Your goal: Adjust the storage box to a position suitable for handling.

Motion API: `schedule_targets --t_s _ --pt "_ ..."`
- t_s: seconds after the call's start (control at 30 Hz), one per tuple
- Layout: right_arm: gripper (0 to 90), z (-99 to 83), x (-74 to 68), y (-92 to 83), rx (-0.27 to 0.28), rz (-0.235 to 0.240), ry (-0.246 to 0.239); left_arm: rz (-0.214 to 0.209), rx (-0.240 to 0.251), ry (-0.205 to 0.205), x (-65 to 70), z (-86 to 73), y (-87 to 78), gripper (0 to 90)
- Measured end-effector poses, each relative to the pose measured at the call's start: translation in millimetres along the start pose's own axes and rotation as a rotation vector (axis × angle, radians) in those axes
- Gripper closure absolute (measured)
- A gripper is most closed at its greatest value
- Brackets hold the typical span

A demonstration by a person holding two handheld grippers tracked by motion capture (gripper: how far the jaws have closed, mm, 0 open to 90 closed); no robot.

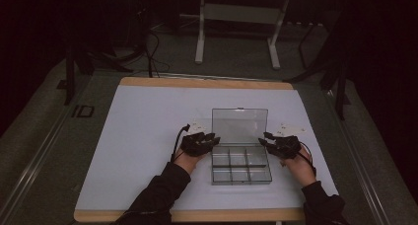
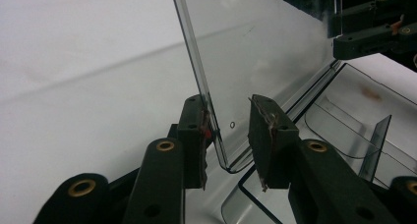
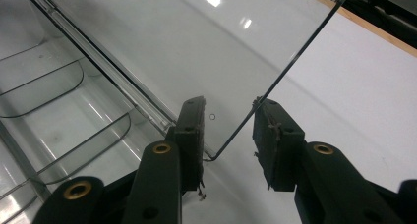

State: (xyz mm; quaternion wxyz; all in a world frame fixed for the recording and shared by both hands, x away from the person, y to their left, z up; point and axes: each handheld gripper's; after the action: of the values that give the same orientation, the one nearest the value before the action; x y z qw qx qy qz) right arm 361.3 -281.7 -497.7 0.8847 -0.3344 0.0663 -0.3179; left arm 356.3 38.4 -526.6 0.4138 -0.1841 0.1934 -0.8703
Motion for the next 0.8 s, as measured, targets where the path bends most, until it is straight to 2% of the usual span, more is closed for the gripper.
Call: schedule_targets --t_s 0.1,0.4,0.53,0.8 --pt "63.2 0.7 0.7 0.5 -0.006 -0.007 0.007 0.000 -0.014 -0.015 -1.2 -0.2 1.4 65.5" --pt "62.2 1.7 5.1 1.3 -0.019 0.014 0.051 0.001 -0.026 -0.031 -1.3 0.6 3.1 62.6" --pt "65.3 3.6 5.0 3.4 -0.039 0.015 0.055 0.000 -0.049 -0.084 -5.9 0.2 5.4 57.9" --pt "63.2 6.3 4.2 6.8 -0.048 0.014 0.073 -0.001 -0.063 -0.110 -8.4 0.1 5.9 54.8"
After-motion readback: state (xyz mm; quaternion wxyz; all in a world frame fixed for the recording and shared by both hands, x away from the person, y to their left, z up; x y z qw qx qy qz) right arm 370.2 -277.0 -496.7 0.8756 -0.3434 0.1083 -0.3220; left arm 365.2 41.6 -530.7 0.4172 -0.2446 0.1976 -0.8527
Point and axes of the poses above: each handheld gripper's, and its own axes: y roughly forward along the jaws, z roughly out of its top, x roughly to its right, and after that the axes turned 8 degrees about z, right-handed
